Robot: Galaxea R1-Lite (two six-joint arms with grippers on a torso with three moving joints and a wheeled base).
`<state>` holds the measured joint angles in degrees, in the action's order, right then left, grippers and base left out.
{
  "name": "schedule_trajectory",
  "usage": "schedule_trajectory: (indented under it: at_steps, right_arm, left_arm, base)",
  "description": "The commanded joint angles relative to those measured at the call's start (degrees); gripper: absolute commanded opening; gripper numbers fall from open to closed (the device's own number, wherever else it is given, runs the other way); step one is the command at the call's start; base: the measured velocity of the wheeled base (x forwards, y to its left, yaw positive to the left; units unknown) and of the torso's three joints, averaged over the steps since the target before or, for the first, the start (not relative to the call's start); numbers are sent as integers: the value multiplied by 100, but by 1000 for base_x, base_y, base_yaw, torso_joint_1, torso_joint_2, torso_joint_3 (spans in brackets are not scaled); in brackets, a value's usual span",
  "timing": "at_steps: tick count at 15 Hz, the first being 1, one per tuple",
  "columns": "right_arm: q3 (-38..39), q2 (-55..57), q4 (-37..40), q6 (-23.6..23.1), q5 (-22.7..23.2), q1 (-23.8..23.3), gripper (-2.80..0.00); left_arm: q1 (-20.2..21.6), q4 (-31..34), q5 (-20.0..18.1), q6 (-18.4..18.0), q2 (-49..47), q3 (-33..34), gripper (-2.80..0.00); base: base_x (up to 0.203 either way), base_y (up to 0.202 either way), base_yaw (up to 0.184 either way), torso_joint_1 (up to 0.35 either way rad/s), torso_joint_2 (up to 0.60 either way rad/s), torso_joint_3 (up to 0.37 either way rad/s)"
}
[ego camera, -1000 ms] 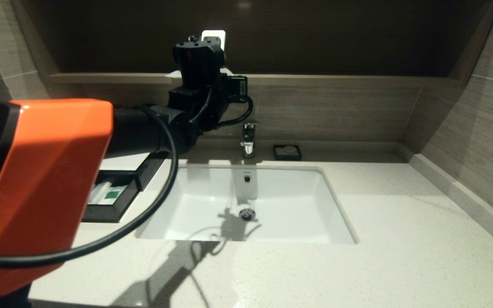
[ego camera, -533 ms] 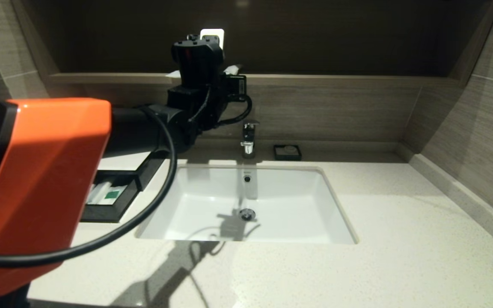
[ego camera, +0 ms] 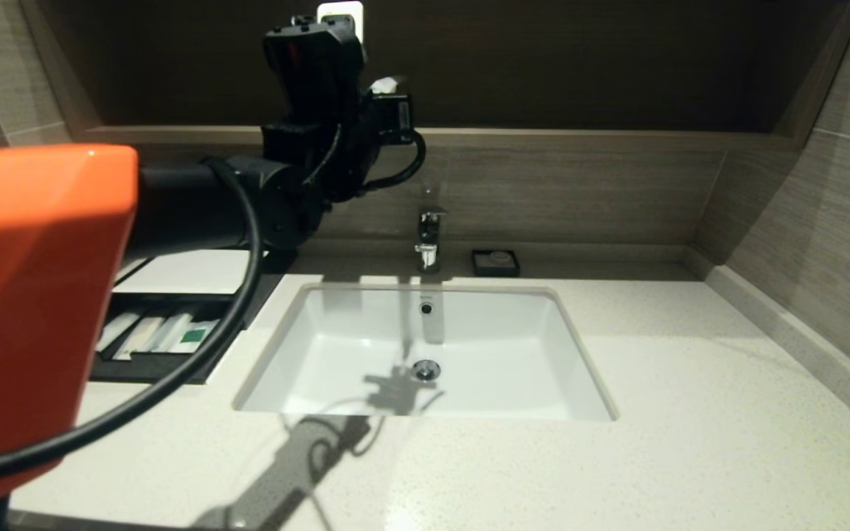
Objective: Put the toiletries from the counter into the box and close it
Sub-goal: Pick up the bathroom toiletry, then place the bathroom toiletry into the drawer
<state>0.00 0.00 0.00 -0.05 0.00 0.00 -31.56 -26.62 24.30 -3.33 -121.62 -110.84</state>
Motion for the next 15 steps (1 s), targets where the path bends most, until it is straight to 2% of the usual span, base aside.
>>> schedule_trajectory:
  at_steps: [1, 5, 15]
  right_arm:
    - [0, 0, 0, -4, 0, 0, -280]
    - [0, 0, 0, -4, 0, 0, -280]
    - [0, 0, 0, -4, 0, 0, -280]
  left_arm:
    - [1, -18, 85, -1, 226, 58, -280]
    - [1, -18, 242, -13, 575, 528, -280]
    - [-3, -370, 339, 15, 2497, 2790, -280]
  base:
    - [0, 0, 0, 0, 0, 0]
    - [0, 0, 0, 0, 0, 0]
    - [0, 0, 0, 0, 0, 0]
